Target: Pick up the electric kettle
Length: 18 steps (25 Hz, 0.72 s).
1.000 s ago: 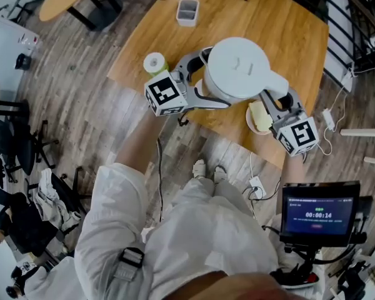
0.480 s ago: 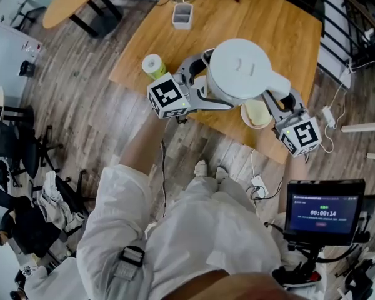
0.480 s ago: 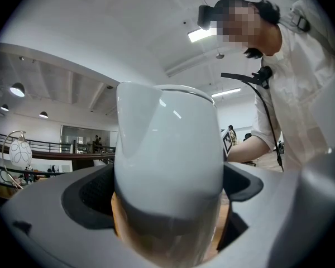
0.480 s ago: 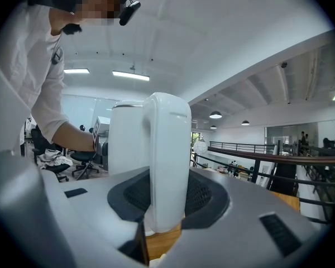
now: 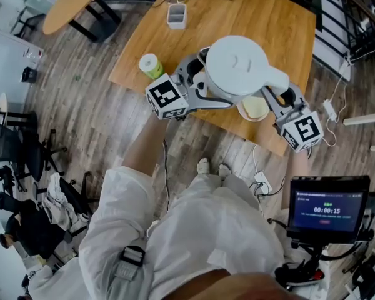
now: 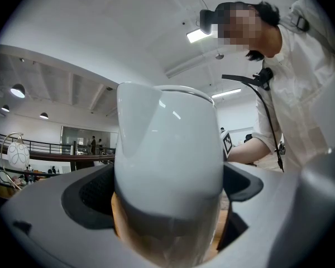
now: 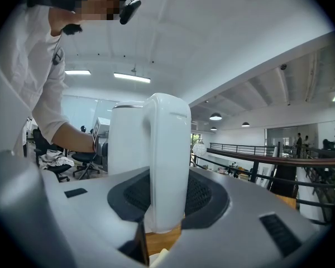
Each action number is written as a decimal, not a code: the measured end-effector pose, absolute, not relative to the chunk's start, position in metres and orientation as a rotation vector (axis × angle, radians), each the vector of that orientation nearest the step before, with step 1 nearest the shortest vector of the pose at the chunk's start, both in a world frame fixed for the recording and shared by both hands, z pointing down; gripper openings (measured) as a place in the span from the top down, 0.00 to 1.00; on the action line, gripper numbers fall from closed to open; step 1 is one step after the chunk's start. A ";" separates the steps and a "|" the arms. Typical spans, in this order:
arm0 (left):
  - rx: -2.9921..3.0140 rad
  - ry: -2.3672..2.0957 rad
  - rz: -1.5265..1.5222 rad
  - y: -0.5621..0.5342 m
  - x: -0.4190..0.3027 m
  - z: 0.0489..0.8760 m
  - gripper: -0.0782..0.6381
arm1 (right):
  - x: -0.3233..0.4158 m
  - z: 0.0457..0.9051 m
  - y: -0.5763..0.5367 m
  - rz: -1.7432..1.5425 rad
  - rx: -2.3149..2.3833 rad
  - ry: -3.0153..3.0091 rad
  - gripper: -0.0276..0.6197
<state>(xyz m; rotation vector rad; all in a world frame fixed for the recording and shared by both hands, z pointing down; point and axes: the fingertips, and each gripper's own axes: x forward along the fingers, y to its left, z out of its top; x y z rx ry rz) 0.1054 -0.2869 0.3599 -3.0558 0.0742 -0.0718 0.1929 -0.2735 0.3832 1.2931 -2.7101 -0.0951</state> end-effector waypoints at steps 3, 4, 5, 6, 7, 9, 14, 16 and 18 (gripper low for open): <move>-3.055 0.076 -0.071 -0.285 0.106 0.360 0.08 | 0.194 0.384 -0.272 -0.095 1.292 -2.712 0.78; -3.057 0.077 -0.071 -0.285 0.106 0.361 0.08 | 0.194 0.384 -0.271 -0.093 1.293 -2.712 0.78; -3.059 0.078 -0.071 -0.285 0.106 0.361 0.08 | 0.194 0.385 -0.271 -0.092 1.293 -2.712 0.78; -3.060 0.078 -0.071 -0.284 0.106 0.362 0.08 | 0.194 0.385 -0.271 -0.092 1.292 -2.713 0.78; -3.061 0.078 -0.072 -0.284 0.106 0.362 0.08 | 0.194 0.385 -0.271 -0.092 1.292 -2.714 0.78; -3.062 0.079 -0.072 -0.284 0.106 0.361 0.08 | 0.194 0.385 -0.271 -0.095 1.292 -2.715 0.78; -3.060 0.074 -0.074 -0.284 0.107 0.362 0.08 | 0.194 0.385 -0.271 -0.100 1.293 -2.711 0.78; -3.056 0.076 -0.072 -0.284 0.107 0.362 0.08 | 0.195 0.385 -0.271 -0.103 1.292 -2.711 0.78; -3.055 0.076 -0.071 -0.284 0.108 0.362 0.08 | 0.195 0.385 -0.271 -0.105 1.293 -2.713 0.78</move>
